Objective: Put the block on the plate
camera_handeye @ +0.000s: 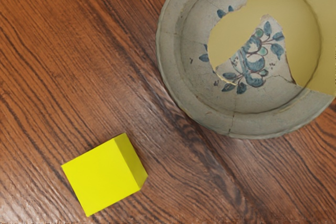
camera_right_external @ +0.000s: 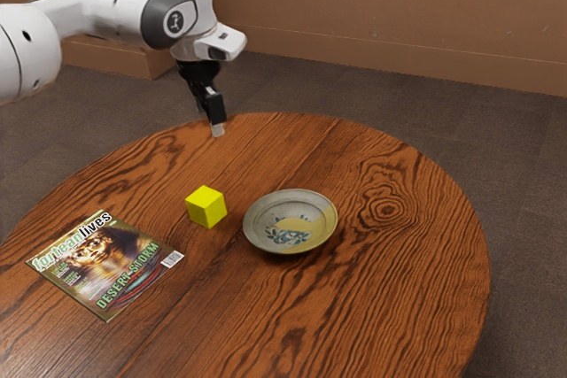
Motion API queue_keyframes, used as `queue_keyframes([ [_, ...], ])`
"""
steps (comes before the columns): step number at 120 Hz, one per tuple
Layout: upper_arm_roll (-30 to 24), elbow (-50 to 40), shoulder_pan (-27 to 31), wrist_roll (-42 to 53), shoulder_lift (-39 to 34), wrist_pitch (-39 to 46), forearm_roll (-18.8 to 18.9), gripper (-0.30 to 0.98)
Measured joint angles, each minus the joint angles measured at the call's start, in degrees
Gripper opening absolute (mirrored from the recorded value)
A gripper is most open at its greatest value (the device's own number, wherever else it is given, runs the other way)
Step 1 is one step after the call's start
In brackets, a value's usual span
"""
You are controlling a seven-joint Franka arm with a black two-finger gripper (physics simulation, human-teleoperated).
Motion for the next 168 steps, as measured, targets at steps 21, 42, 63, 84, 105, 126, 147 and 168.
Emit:
queue_keyframes([
  [21,0.3,-0.6,0.3,3.2,0.7,-1.1,0.5,0.68],
  [42,0.4,-0.3,1.6,3.9,7.1,-0.2,-0.2,0.69],
  [63,1.6,-0.4,3.3,1.6,10.1,2.2,-3.7,0.69],
  [84,4.0,-0.2,3.7,-2.5,13.7,3.7,-6.8,0.69],
  [105,4.6,-0.2,4.0,-5.9,17.0,6.2,-11.2,0.69],
  [126,4.7,0.2,5.5,-8.4,19.3,7.7,-12.4,0.69],
  [147,5.0,1.0,6.0,-10.2,21.4,9.0,-12.8,0.69],
  [168,5.1,1.8,6.1,-11.6,22.9,9.5,-12.9,0.69],
])
